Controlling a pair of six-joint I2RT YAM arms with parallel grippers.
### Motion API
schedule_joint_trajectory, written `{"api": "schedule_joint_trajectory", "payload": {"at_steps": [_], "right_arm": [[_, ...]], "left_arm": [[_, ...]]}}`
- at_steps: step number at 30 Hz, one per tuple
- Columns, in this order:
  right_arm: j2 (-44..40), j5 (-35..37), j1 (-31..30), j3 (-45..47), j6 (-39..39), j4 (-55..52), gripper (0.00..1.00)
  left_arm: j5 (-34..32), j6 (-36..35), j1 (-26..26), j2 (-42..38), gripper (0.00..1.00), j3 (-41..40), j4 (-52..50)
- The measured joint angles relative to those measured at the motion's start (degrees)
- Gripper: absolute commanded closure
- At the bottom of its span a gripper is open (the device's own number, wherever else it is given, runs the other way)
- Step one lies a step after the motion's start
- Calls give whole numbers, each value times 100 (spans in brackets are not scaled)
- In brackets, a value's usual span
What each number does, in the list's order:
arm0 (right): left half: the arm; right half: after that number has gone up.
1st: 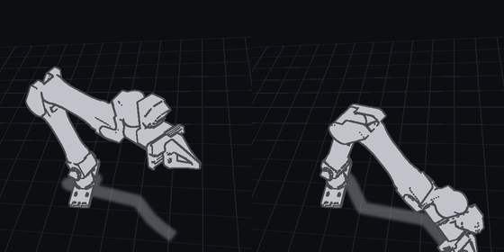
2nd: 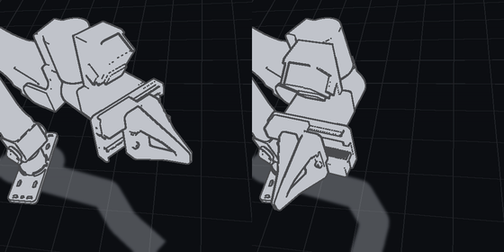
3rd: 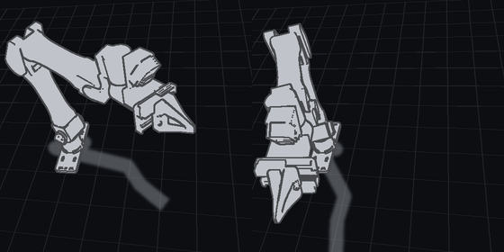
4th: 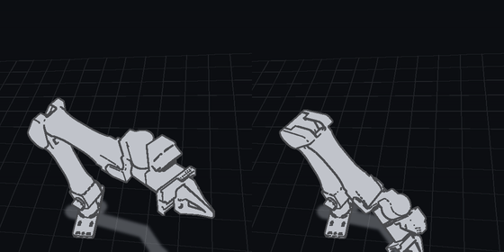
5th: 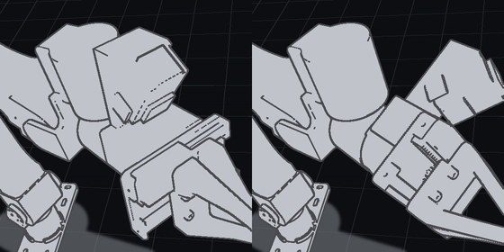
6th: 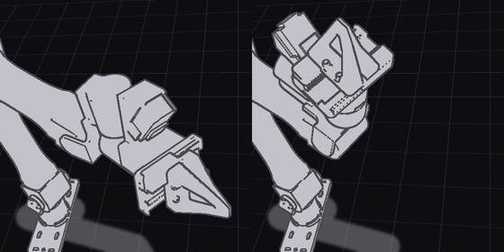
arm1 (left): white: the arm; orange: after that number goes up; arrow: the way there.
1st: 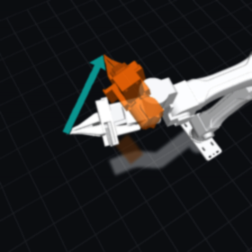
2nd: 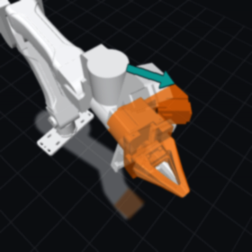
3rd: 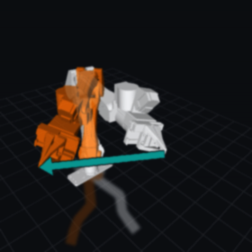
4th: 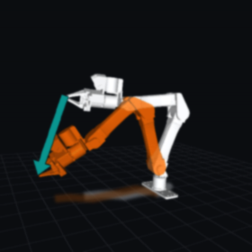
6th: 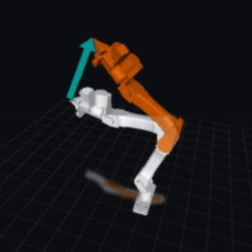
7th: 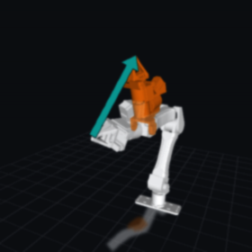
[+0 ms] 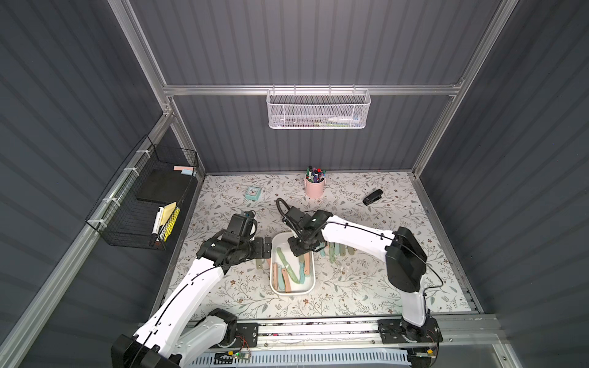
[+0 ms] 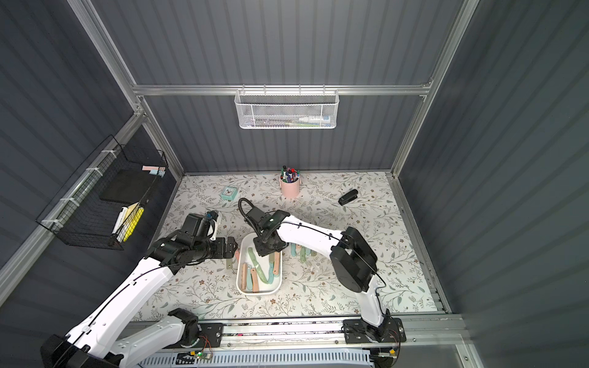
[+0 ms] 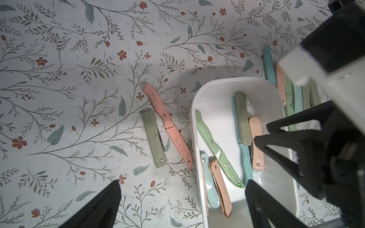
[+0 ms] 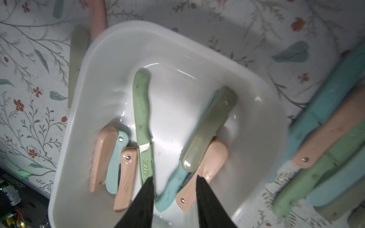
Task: Take the fruit knife out of the storage box
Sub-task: Pick up the fruit knife from the storage box.
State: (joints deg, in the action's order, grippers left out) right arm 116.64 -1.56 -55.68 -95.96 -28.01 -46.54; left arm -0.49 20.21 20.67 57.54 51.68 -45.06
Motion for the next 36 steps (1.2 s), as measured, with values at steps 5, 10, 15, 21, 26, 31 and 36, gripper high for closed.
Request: {"api": "schedule_joint_trajectory", "payload": {"at_steps": [5, 10, 15, 21, 26, 31, 36], "right_arm": [[671, -162, -175, -448, 13, -28, 58], [1047, -262, -238, -813, 20, -85, 57], [1283, -260, -302, -1003, 22, -114, 57], [1582, -192, -372, -1198, 57, -264, 58], [1718, -2, -424, -1464, 92, -442, 62], [1779, 378, -437, -1569, 70, -684, 68], [1777, 837, -437, -1569, -48, -975, 72]], "left_arm": [[-111, 17, 0, -129, 1, 0, -4], [-160, 17, 0, -142, 1, 0, -4], [-173, 15, 0, -142, 1, 0, -4], [-173, 17, 0, -142, 1, 0, -4], [-173, 17, 0, -142, 1, 0, -4], [-173, 17, 0, -142, 1, 0, -31], [-170, 17, -22, -140, 1, 0, -31]]}}
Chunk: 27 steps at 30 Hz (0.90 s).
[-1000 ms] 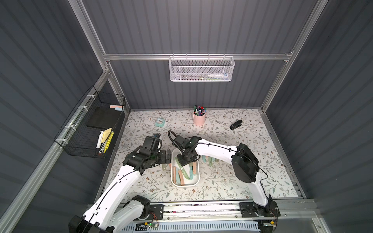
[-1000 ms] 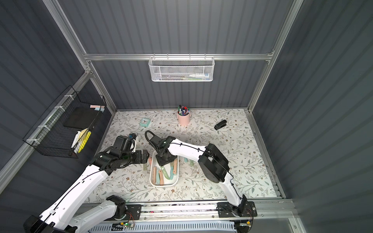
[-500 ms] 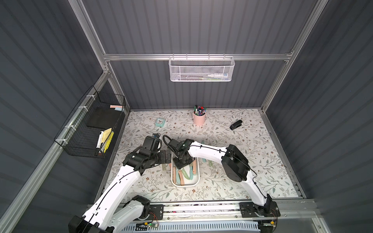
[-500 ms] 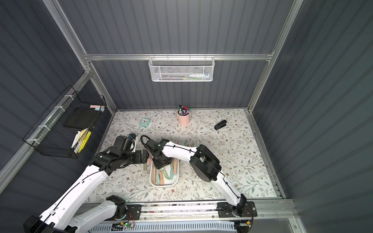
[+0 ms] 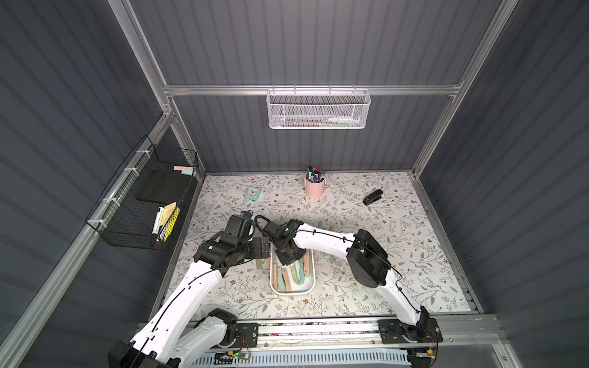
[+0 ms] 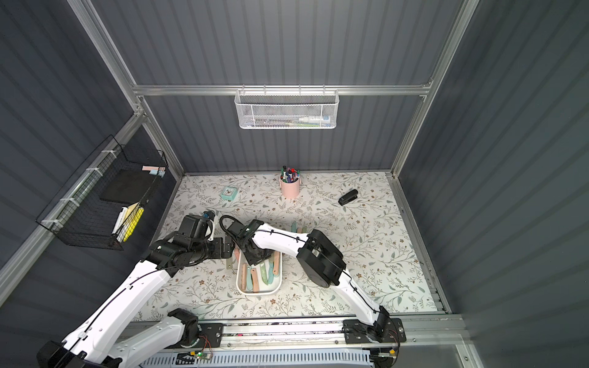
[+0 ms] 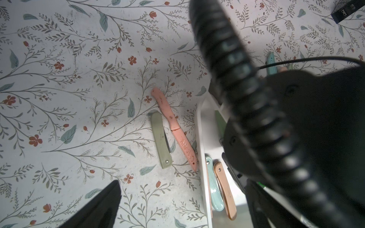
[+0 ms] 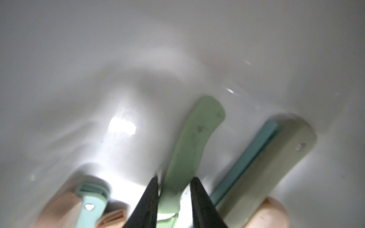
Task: Take the fruit knife out of the storage box
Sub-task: Pick up the fruit knife from the storage box.
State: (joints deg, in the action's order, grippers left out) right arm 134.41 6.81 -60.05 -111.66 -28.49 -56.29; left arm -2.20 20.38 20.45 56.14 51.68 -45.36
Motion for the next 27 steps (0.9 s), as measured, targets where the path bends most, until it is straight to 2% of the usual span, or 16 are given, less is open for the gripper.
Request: {"api": "schedule_joint_trajectory", "payload": {"at_steps": [3, 6, 9, 23, 26, 27], "right_arm": [[0, 125, 0, 0, -44, -92, 73], [0, 111, 0, 0, -72, -92, 65], [0, 48, 0, 0, -66, -90, 63], [13, -293, 0, -2, -61, -59, 64], [13, -321, 0, -4, -98, -68, 49], [13, -354, 0, -4, -94, -74, 48]], "left_arm": [[0, 0, -4, 2, 1, 0, 0], [0, 0, -4, 4, 1, 0, 0], [0, 2, -4, 2, 1, 0, 0], [0, 22, -4, 2, 1, 0, 0], [0, 22, -4, 2, 1, 0, 0], [0, 22, -4, 2, 1, 0, -2]]}}
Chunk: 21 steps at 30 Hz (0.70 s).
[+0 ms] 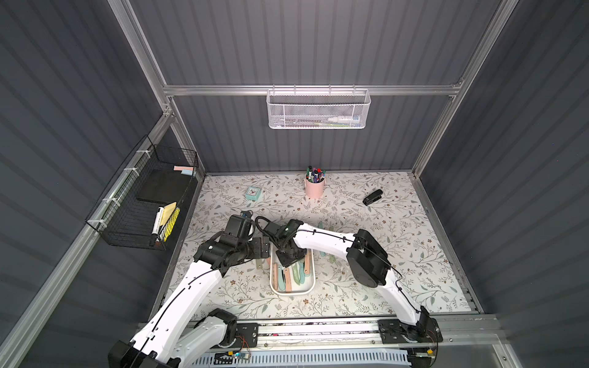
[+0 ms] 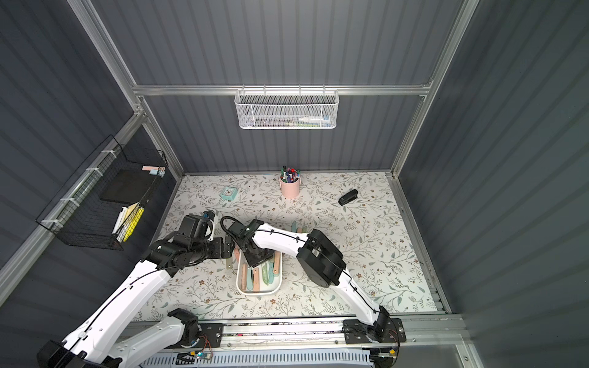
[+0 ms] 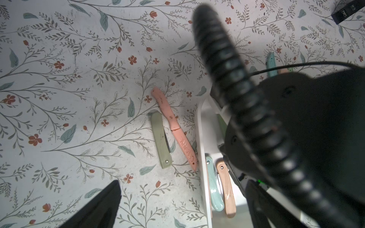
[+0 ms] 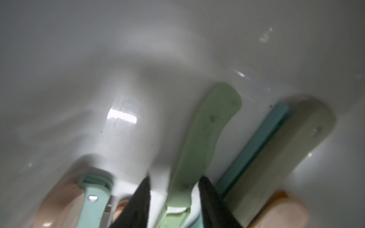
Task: Take the fruit knife out of the storage box
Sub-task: Pick up the fruit knife from the storage box.
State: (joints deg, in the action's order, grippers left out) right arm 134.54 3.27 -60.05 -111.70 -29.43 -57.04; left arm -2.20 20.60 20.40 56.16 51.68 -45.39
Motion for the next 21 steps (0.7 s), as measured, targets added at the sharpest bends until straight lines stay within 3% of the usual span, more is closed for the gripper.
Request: {"api": "schedule_joint_trajectory", "payload": {"at_steps": [9, 21], "right_arm": [[-52, -173, -7, 109, -146, 22, 55], [-205, -247, -94, 389, -527, 68, 55]], "left_arm": [[0, 20, -11, 0, 1, 0, 0], [0, 20, -11, 0, 1, 0, -114]]}}
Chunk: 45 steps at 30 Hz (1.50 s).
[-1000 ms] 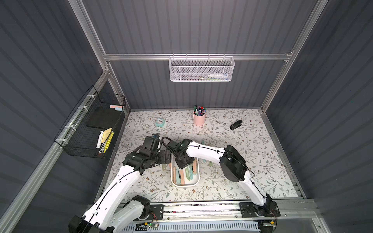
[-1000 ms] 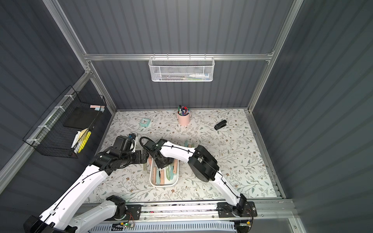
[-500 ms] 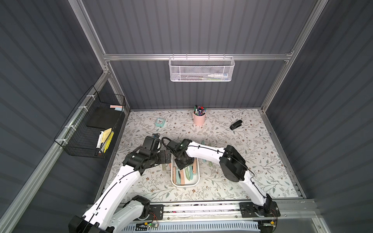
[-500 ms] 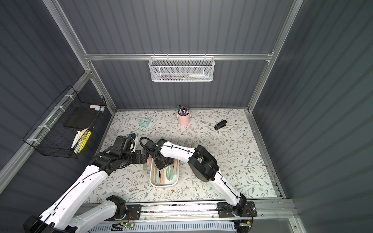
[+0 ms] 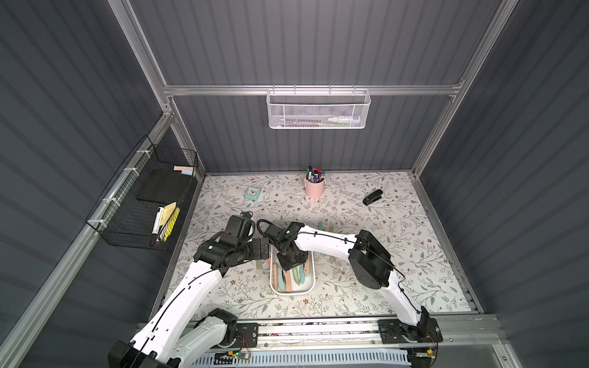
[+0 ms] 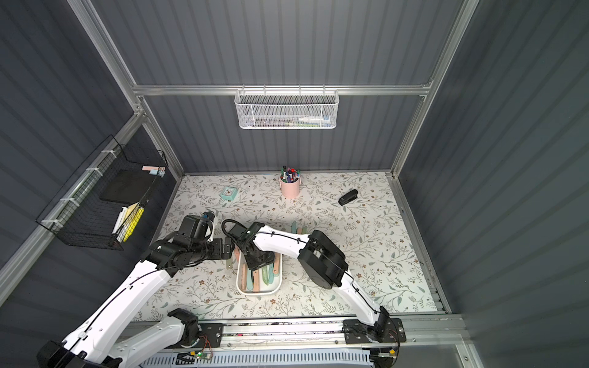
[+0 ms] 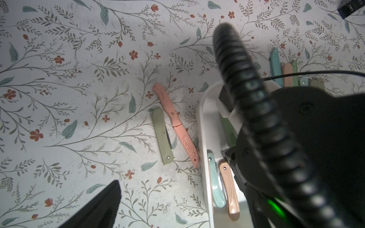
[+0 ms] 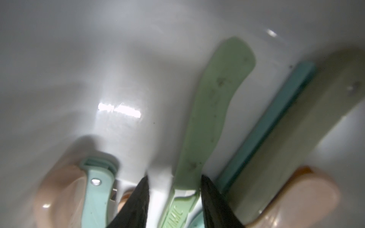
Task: Take the fruit knife out of the storage box
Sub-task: Pick up the fruit knife from the storage box.
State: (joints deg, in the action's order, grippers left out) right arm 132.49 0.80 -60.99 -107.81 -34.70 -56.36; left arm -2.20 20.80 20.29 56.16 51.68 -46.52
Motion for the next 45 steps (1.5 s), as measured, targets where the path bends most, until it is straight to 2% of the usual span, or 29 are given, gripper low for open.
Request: {"api": "schedule_joint_trajectory", "payload": {"at_steps": [4, 13, 22, 33, 45], "right_arm": [[-28, 2, -13, 57, -131, 39, 55], [-76, -109, -50, 140, -308, -57, 62], [-74, 118, -59, 66, -310, -195, 76], [-105, 470, -59, 52, -107, -160, 79], [-925, 544, -114, 136, 101, 81, 79]], "left_arm": [[0, 0, 0, 0, 0, 0, -35], [2, -2, 0, 0, 1, -4, -122], [0, 0, 0, 0, 1, -7, -181], [0, -2, -22, 0, 0, -7, -181], [0, 17, -22, 2, 1, -7, -4]]}}
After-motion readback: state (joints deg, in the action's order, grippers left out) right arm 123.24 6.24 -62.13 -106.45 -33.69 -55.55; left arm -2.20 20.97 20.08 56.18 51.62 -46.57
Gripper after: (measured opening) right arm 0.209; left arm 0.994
